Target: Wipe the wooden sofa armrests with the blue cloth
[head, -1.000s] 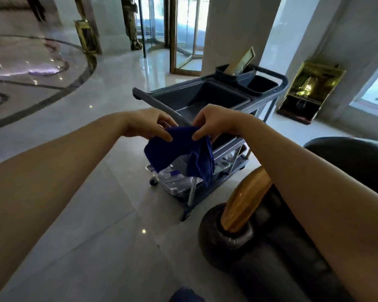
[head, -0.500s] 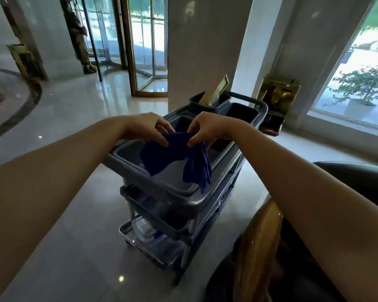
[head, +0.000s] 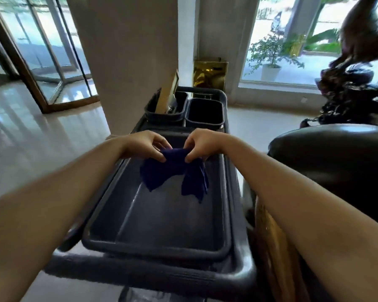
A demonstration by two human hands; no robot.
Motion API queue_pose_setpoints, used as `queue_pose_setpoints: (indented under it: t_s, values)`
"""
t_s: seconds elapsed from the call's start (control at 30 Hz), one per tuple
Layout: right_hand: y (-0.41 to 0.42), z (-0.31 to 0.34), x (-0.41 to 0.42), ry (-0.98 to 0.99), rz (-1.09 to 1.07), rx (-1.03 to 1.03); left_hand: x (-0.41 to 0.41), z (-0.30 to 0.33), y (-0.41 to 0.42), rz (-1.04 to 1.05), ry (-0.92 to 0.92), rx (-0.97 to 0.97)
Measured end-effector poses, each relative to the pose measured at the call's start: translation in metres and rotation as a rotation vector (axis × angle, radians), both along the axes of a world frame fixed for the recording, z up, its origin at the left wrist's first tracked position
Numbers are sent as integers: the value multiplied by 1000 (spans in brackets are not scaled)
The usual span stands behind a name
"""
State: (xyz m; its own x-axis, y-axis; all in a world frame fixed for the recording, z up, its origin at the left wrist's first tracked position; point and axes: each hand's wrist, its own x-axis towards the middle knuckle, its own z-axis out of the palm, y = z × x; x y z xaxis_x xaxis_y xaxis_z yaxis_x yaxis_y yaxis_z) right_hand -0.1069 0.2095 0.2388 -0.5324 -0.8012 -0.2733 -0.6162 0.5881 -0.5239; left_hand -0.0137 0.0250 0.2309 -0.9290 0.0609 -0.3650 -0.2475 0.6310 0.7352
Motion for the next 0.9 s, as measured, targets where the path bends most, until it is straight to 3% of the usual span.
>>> queue_pose_setpoints:
  t_s: [0.17,0.37,0.67,0.9]
  values:
    - [-25,-27,-1,25,-126,60,-30,-24,-33,-126,-53,-3]
    - [-44,-82,-4,-79,-202,154,-46,-84,-52,-203,-132,10]
    - [-59,-172,-17,-216,-218,265,-55,-176,-62,-198,-254,62]
    - [-62,-199,-22,-341,-311,226,-59,-202,-71,-128,-312,95]
